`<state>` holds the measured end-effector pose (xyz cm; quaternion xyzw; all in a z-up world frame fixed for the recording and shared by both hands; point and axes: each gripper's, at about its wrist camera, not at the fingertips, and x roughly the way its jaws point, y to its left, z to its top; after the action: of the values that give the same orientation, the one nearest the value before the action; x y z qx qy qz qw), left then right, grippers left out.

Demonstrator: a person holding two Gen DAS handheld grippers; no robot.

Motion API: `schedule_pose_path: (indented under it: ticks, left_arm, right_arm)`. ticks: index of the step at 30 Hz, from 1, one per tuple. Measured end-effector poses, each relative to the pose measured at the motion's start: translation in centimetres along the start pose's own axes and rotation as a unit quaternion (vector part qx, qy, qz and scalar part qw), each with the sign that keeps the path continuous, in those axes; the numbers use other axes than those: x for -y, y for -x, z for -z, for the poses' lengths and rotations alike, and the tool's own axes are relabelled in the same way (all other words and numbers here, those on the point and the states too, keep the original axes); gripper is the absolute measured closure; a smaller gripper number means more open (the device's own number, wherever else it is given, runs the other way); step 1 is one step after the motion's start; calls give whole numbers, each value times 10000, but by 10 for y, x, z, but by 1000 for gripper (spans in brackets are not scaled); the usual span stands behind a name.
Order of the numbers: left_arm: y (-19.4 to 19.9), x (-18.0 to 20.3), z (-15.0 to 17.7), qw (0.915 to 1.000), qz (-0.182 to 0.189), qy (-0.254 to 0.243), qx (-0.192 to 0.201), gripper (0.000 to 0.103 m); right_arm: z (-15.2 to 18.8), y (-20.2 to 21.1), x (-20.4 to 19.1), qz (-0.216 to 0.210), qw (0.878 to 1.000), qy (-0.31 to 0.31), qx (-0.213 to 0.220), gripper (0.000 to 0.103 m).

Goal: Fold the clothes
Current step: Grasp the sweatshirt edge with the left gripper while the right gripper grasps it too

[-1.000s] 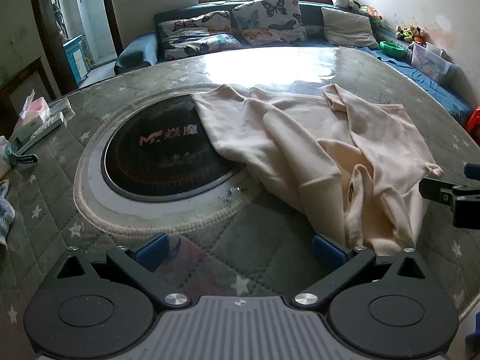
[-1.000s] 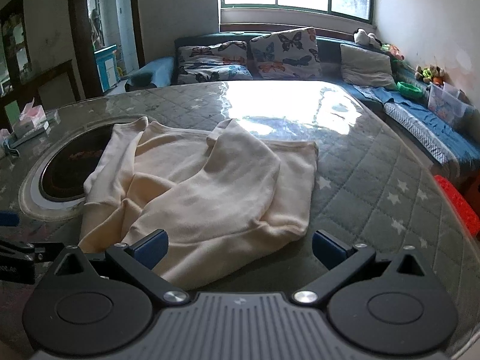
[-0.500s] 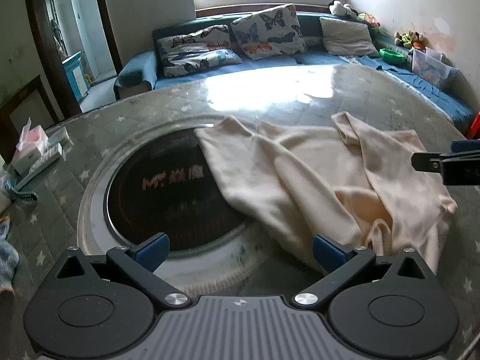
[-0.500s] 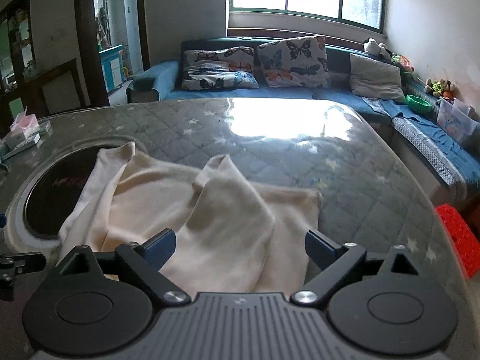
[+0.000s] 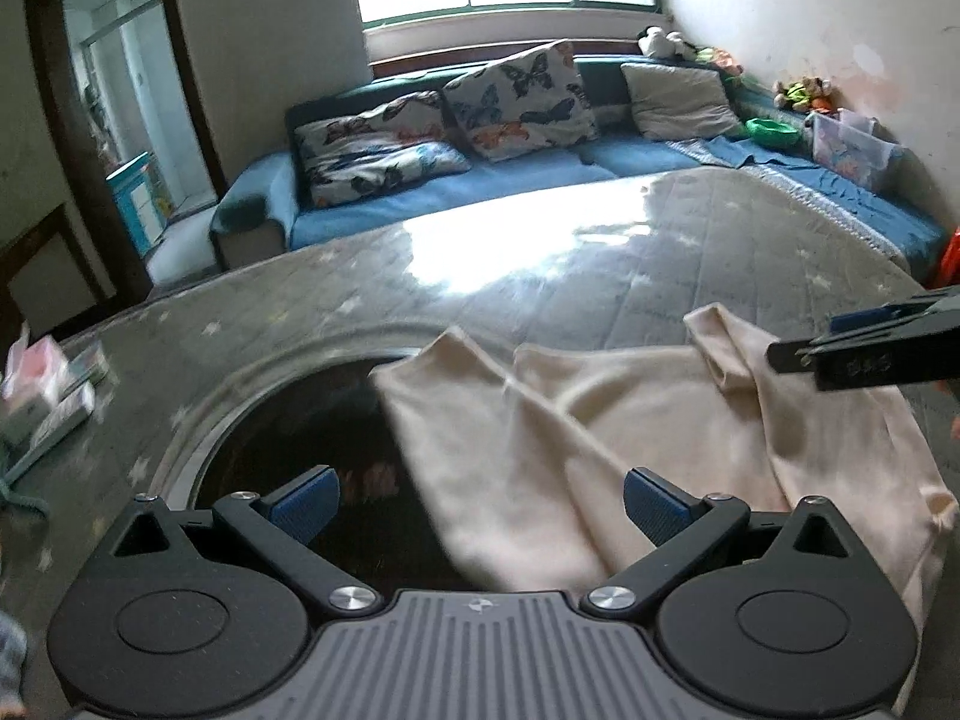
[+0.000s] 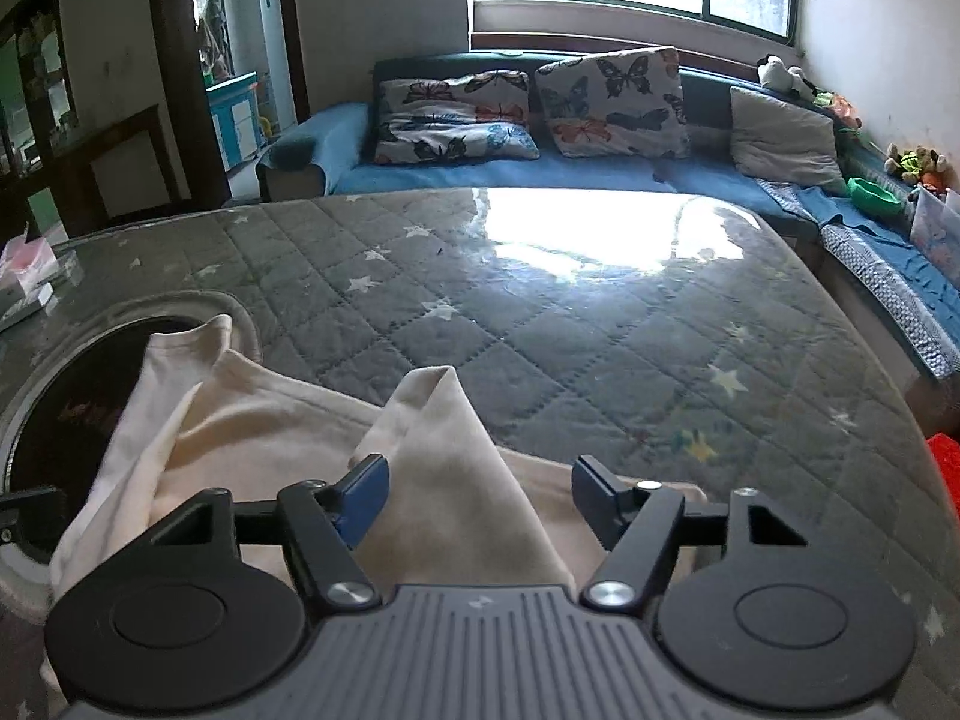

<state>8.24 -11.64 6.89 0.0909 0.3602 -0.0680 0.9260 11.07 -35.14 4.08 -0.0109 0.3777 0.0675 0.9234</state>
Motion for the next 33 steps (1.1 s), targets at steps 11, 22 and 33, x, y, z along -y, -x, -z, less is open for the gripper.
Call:
schedule_pose_path:
  ticks: [11, 22, 33]
  left_arm:
    - [-54, 12, -33, 9993, 115, -290, 221, 21]
    - [-93, 9, -36, 9981, 603, -70, -80, 58]
    - [-101, 12, -30, 9979, 620, -176, -102, 74]
  right_arm:
    - [-8, -31, 2, -178, 9996, 40, -219, 63]
    - [-5, -12, 13, -172, 9999, -20, 5, 99]
    - [29, 80, 69, 698, 9943, -534, 609, 100]
